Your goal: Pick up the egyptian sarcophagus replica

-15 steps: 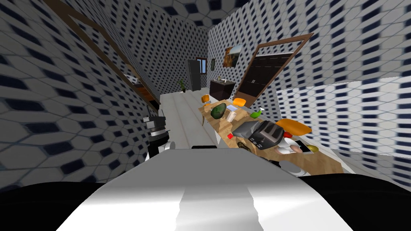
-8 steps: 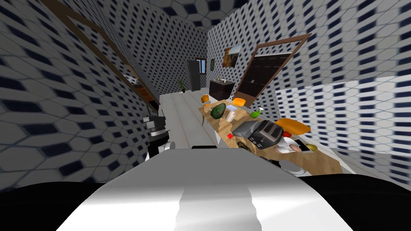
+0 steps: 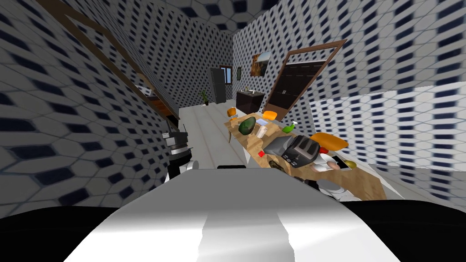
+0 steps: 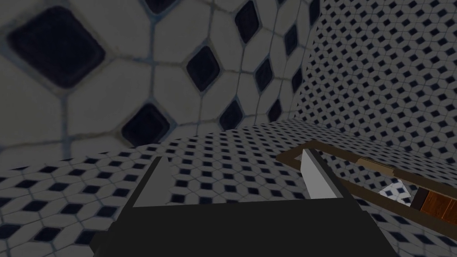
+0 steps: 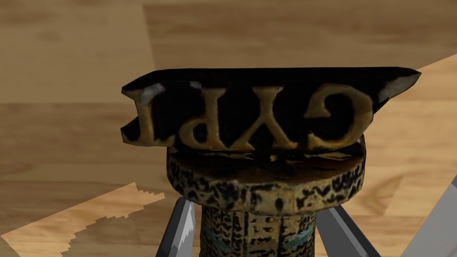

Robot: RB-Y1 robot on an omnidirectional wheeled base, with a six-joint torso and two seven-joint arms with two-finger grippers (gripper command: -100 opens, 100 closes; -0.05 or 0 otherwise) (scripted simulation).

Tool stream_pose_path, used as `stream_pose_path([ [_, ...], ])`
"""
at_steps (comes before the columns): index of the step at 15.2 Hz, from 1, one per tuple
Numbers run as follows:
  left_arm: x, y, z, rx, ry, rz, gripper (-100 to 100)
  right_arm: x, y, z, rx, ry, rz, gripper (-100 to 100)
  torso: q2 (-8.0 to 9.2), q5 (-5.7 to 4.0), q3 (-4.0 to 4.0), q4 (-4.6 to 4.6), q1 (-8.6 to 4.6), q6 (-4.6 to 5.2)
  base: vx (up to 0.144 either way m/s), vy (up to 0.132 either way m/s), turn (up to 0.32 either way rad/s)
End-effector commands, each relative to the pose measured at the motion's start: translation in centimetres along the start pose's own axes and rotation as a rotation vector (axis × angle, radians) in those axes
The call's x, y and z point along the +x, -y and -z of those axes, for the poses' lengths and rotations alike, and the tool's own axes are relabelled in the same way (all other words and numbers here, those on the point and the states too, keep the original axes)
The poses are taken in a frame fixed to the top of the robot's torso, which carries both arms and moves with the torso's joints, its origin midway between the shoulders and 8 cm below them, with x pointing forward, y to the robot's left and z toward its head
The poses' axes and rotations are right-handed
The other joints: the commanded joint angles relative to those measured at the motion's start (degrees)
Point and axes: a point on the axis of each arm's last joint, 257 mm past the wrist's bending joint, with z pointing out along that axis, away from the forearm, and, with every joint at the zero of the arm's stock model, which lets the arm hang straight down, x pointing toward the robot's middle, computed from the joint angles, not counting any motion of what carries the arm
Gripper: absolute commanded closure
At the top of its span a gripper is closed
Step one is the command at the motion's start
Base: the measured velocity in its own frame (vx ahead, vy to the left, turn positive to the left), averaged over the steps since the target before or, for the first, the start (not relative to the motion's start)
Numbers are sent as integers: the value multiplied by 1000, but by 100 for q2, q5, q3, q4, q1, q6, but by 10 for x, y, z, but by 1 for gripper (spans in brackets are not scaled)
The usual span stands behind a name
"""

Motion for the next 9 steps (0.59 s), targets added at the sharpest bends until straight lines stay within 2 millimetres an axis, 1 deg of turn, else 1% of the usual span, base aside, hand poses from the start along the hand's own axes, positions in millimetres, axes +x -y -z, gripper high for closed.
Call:
stream_pose_path([
  [1,0,0,0,0,0,0,0,-1,0,0,-4,4,-3,100,0,0,0,0,0,0,4,23,-20],
  [2,0,0,0,0,0,0,0,0,7,3,-5,-6,22,100,1,0,1,1,1,0,4,27,-58],
  [4,0,0,0,0,0,0,0,-2,5,2,-7,4,5,100,1,5,1,1,6,1,8,29,-36],
  [5,0,0,0,0,0,0,0,0,13,5,-6,-7,30,100,2,6,2,2,7,1,7,29,-53],
  [7,0,0,0,0,0,0,0,-2,12,5,-8,4,13,100,3,12,3,3,12,2,7,26,-38],
  [8,0,0,0,0,0,0,0,0,20,9,-4,-8,38,100,3,13,4,4,13,1,10,28,-41],
  [9,0,0,0,0,0,0,0,-1,19,8,-5,0,23,100,3,17,4,4,15,2,9,32,-48],
])
